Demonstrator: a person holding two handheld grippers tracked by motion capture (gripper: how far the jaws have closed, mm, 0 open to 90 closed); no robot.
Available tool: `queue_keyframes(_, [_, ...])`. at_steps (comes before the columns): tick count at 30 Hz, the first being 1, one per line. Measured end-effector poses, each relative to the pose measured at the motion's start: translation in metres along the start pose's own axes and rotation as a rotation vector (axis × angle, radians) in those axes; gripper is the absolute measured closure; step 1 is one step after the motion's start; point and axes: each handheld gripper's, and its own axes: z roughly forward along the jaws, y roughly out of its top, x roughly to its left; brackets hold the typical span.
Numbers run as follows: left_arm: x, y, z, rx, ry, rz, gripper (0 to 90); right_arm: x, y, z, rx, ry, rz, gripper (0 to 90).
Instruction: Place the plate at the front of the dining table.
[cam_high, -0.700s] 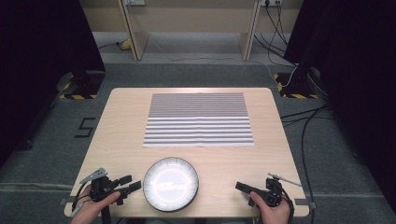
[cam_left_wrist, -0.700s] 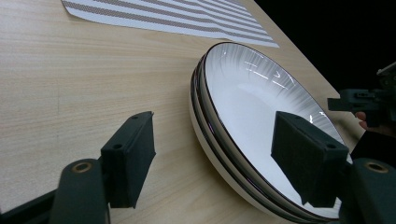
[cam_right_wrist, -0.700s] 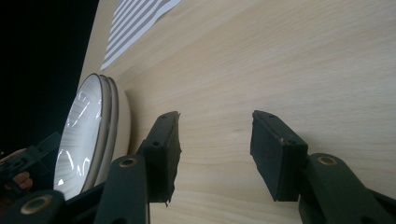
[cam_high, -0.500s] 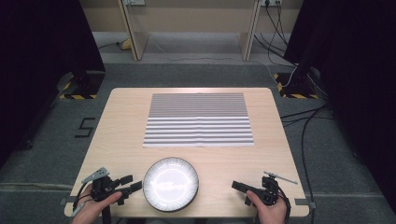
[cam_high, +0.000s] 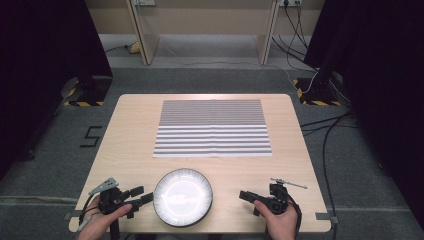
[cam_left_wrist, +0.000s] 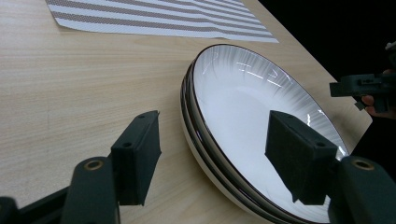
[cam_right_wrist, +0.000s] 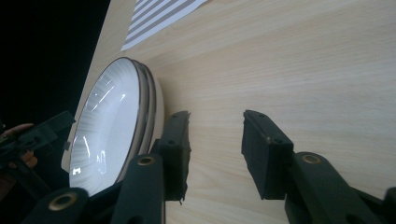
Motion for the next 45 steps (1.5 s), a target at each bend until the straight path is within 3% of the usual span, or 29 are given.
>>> queue_keyframes(8, [0.0, -0.001, 0.005, 0.022, -0.002, 0.002, 44.8, 0.026, 0.008, 0.029, 0.075, 0.041, -0.043, 70.7])
queue_keyframes(21, [-0.001, 0.001, 0.009, 0.028, 0.002, 0.007, 52.6, 0.055, 0.016, 0.06, 0.144, 0.037, -0.118, 82.8])
queue_keyframes(28, [0.0, 0.001, 0.011, 0.036, 0.009, 0.002, 54.4, 0.06, 0.016, 0.07, 0.165, 0.024, -0.129, 86.4])
queue_keyframes(45, [-0.001, 0.002, 0.014, 0.042, 0.009, 0.007, 55.5, 0.069, 0.015, 0.071, 0.185, -0.035, -0.18, 88.7])
